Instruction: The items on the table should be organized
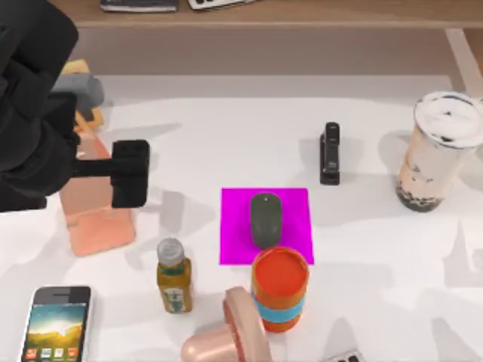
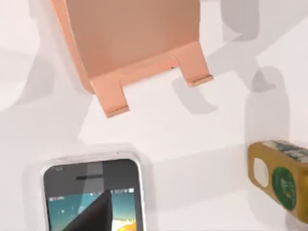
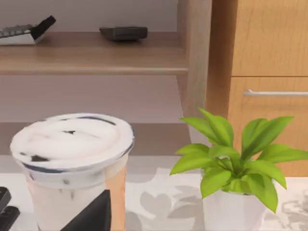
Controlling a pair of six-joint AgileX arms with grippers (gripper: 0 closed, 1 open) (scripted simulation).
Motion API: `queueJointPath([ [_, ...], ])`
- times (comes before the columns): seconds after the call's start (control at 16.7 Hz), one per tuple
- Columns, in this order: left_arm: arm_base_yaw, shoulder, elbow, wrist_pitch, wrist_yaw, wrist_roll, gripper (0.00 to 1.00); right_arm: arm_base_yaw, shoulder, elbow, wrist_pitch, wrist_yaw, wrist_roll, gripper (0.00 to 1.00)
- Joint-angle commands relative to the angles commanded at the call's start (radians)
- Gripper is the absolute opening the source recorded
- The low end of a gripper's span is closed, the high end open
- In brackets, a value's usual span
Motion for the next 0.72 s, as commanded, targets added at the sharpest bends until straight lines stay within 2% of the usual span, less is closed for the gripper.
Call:
queueJointPath([
  [0.18,0.066,-0.064,-0.228,0.027,-0.019,0.002,1.0,0.0,0.0,0.0,0.0,0.0,0.0,1.0],
  [0.36,0.081,-0.075,-0.365,0.046,-0.017,0.01,1.0,0.0,0.0,0.0,0.0,0.0,0.0,1.0],
  [0.72,0.076,-0.065,-0.411,0.045,-0.028,0.019,1.0,0.0,0.0,0.0,0.0,0.0,0.0,1.0],
])
